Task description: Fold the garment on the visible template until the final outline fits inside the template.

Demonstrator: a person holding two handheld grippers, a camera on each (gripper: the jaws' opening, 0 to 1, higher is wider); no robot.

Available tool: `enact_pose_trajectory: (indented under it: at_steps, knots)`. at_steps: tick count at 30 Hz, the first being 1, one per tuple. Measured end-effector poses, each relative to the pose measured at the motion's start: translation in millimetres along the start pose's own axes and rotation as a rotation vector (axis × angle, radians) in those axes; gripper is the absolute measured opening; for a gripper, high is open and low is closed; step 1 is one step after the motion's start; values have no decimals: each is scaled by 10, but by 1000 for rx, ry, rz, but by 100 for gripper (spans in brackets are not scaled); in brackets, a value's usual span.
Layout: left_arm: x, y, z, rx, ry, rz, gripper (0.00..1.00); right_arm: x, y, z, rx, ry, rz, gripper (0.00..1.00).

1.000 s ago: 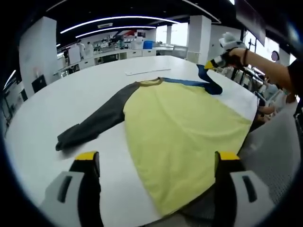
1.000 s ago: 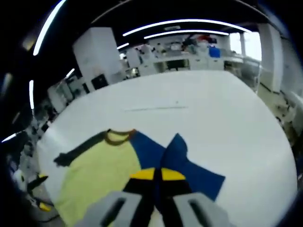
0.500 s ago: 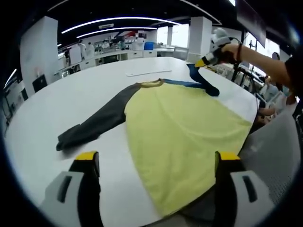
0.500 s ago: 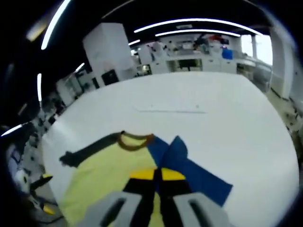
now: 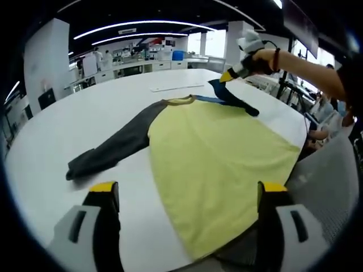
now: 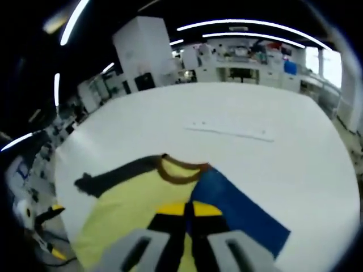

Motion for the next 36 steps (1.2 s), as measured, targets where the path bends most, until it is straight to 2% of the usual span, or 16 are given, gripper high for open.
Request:
enact_pose_trajectory:
  at_steps: [11,15,22,24,36]
  knots:
    - [0,-16,9,8,-2,10,99,450,86,241,7,68,-80,0]
    - [-7,-17,6,10,0,10,99,602,32,274,18,94,-109,0]
    - [-19,-25,20,19,-3,12,99,728,46,409,31,123,-134,0]
    - [-24,-33,24,26,-5,14,98,816,-20,378,33,131,-144,0]
    - [-16,-33,26,20,-2,7,98,1142,-99,525,42,213,-190,0]
Point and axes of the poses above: the point that each gripper's makers call its tool centre point, and the gripper's own axes: z roughly forward along the fingers, x roughly to its left, y roughly out of its top, the point moved 6 cm from there along -z, roughly backward along the fingers, and after that the axes turned 14 degrees about z, right-handed, at the moved point
